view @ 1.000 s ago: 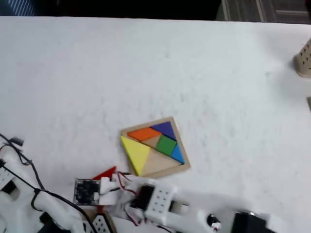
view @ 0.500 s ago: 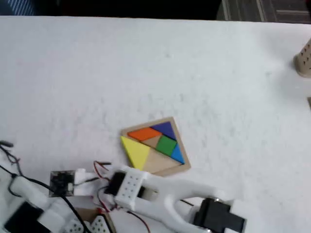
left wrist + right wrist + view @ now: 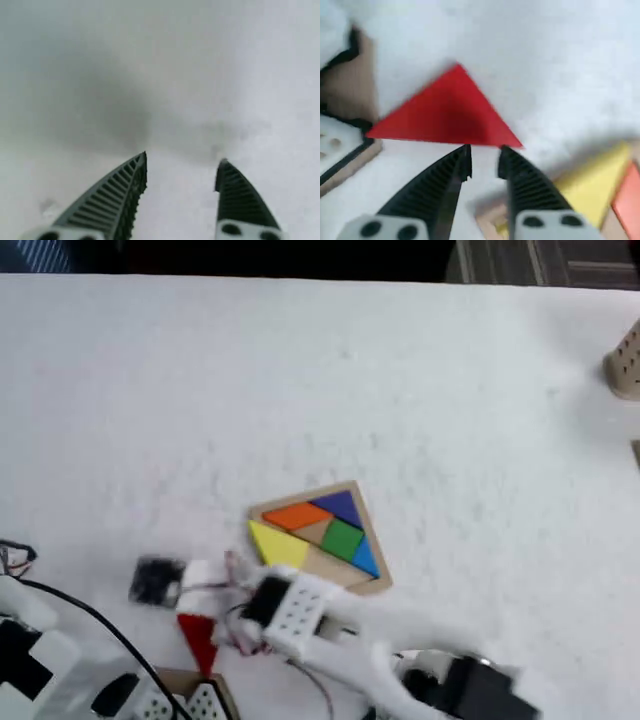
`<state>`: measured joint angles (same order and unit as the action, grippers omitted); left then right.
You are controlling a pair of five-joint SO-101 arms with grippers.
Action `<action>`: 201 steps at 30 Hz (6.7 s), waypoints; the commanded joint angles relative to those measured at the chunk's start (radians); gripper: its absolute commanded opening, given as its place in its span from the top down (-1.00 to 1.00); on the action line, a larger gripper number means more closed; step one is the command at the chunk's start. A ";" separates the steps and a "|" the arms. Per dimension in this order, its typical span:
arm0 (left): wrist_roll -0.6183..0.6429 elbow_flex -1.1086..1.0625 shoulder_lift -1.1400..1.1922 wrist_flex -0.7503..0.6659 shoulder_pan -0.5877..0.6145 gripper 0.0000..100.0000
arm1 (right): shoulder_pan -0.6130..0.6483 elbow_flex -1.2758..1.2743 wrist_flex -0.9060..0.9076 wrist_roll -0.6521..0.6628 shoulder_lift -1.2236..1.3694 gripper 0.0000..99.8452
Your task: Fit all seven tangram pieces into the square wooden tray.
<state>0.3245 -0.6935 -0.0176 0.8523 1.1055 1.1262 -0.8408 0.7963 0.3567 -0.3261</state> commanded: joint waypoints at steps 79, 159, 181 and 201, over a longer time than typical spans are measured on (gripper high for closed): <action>-0.726 -0.123 -0.223 0.368 -1.047 0.96 | -0.679 -0.063 0.099 -0.210 -0.369 0.96; -1.366 -0.446 -0.452 0.479 -0.776 0.96 | -0.644 -0.077 0.097 -0.207 -0.369 0.96; -0.689 -0.318 -0.453 0.290 -0.975 0.96 | -0.645 -0.077 0.097 -0.207 -0.369 0.96; -1.303 -0.494 -0.452 0.339 -0.708 0.96 | -0.644 -0.077 0.097 -0.207 -0.369 0.96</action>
<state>-0.9674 -1.0664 -0.4519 1.3786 0.3920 0.4710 -0.9467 0.8915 0.1542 -0.6866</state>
